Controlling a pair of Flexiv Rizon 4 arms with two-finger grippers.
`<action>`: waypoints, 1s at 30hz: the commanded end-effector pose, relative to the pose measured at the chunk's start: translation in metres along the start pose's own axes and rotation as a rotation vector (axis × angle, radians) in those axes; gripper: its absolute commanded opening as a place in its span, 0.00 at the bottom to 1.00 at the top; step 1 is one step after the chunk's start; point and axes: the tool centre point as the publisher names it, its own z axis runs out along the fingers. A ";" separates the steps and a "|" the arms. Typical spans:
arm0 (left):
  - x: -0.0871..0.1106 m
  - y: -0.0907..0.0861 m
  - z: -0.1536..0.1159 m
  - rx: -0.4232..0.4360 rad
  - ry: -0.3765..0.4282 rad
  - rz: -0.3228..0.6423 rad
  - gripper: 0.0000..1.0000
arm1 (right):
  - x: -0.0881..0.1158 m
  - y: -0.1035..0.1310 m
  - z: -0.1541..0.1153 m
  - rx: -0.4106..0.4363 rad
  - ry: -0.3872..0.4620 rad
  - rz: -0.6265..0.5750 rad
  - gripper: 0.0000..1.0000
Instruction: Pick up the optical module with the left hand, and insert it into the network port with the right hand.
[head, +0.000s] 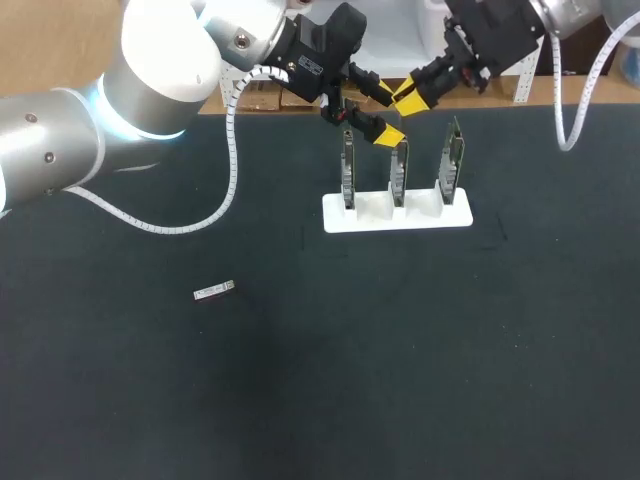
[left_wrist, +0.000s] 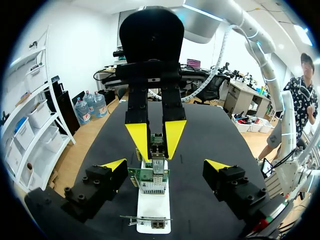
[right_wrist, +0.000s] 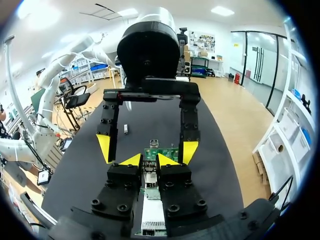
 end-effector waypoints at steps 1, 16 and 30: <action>0.000 -0.001 0.000 -0.002 -0.001 0.001 1.00 | -0.002 0.006 -0.003 0.012 -0.007 -0.004 0.00; 0.000 -0.001 0.000 -0.002 -0.001 0.001 1.00 | 0.000 0.011 -0.002 0.019 0.005 -0.032 0.00; 0.000 -0.001 0.000 -0.002 -0.001 0.001 1.00 | 0.005 0.008 -0.001 0.024 0.012 -0.019 0.00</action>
